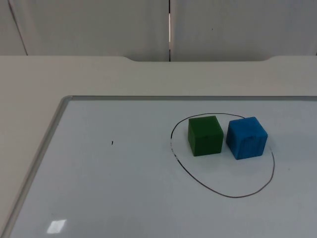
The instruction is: Push the two cubes into the marked area.
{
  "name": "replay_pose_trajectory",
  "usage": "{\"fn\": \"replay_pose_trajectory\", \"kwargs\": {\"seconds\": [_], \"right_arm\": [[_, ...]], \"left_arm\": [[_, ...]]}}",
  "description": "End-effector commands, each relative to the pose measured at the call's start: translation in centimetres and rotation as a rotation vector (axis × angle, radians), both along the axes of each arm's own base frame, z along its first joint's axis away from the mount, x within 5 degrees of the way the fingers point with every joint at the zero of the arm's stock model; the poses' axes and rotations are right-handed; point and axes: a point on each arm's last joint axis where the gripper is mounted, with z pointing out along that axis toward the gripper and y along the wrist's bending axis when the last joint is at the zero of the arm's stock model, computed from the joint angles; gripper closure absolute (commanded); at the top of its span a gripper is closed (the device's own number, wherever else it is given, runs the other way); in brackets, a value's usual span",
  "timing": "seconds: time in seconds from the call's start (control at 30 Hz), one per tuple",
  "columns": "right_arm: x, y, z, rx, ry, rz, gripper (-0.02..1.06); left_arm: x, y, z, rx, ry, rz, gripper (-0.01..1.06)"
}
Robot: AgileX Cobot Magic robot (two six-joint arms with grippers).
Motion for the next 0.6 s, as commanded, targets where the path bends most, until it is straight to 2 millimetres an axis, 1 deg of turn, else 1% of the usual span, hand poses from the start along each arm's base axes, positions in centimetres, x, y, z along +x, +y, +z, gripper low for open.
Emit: {"fn": "replay_pose_trajectory", "kwargs": {"seconds": [0.0, 0.07, 0.1, 0.13, 0.3, 0.33, 0.43, 0.47, 0.57], "right_arm": [[-0.02, -0.02, -0.05, 0.0, -0.003, 0.003, -0.01], [-0.02, -0.02, -0.05, 0.0, -0.003, 0.003, -0.01], [-0.02, -0.02, -0.05, 0.0, -0.003, 0.003, -0.01], [-0.02, -0.02, -0.05, 0.0, -0.003, 0.003, -0.01], [-0.02, -0.02, -0.05, 0.0, -0.003, 0.003, -0.01], [-0.02, -0.02, -0.05, 0.0, -0.003, 0.003, -0.01], [-0.02, -0.02, -0.05, 0.0, -0.003, 0.003, -0.01], [-0.02, -0.02, -0.05, 0.0, -0.003, 0.003, -0.01], [-0.02, -0.02, -0.05, 0.0, -0.003, 0.003, -0.01]], "left_arm": [[0.02, 0.03, -0.11, 0.001, -0.003, 0.006, 1.05], [0.02, 0.03, -0.11, 0.001, -0.003, 0.006, 0.98], [0.02, 0.03, -0.11, 0.001, -0.003, 0.006, 0.92], [0.02, 0.03, -0.11, 0.001, -0.003, 0.006, 0.92], [0.04, 0.07, -0.11, 0.005, -0.005, 0.009, 0.53], [0.04, 0.07, -0.11, 0.005, -0.005, 0.009, 0.53], [0.04, 0.07, -0.11, 0.005, -0.005, 0.009, 0.38], [0.04, 0.07, -0.11, 0.005, -0.005, 0.009, 0.35], [0.03, 0.06, -0.11, 0.004, -0.004, 0.008, 0.34]]}}
